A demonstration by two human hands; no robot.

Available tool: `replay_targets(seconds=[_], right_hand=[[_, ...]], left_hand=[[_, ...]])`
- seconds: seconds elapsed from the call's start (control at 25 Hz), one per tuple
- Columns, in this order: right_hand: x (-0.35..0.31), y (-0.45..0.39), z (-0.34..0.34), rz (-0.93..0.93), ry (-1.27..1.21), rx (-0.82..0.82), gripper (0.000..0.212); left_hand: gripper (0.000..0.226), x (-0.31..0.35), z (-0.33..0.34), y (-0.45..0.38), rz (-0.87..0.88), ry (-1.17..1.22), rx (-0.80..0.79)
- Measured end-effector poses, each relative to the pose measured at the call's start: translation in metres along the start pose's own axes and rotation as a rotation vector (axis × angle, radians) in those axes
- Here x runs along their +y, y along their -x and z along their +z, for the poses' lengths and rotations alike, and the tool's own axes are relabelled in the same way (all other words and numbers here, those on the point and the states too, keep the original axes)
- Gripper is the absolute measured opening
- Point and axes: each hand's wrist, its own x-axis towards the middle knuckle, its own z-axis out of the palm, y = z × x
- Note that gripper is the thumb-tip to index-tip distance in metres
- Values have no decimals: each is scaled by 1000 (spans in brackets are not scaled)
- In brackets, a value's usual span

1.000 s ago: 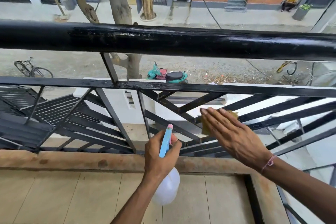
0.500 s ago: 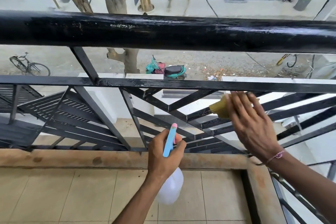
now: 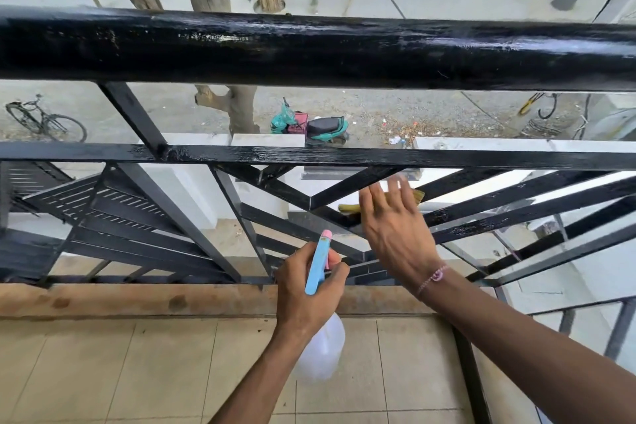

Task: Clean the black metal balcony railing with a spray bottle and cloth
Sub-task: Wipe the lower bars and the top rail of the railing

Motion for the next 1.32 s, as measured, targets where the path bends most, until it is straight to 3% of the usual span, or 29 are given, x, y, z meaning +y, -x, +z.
replay_targets(seconds=[0.24,0.4,0.64,0.76,0.88,1.12,1.32], right_hand=[[-12,16,16,-260,158,-158,67],[8,15,-3,-318,196,-178,64],[89,37,-50,0,248,-11,46],[83,40,-41,129,308,25,48],[49,25,-18,222,203,6,53],[-45,13,30,-74,191,-119,67],[10,22,41,-399,168,26,65]], left_hand=[[9,-8,-2,4,-18,16,-5],[13,-6,-2,2,-12,15,-15],[12,7,11,-2,15,48,-80],[7,7,15,-3,25,60,-149],[7,5,16,-4,18,67,-152],[15,-3,8,-4,10,48,-76],[17,-5,14,8,48,-41,-28]])
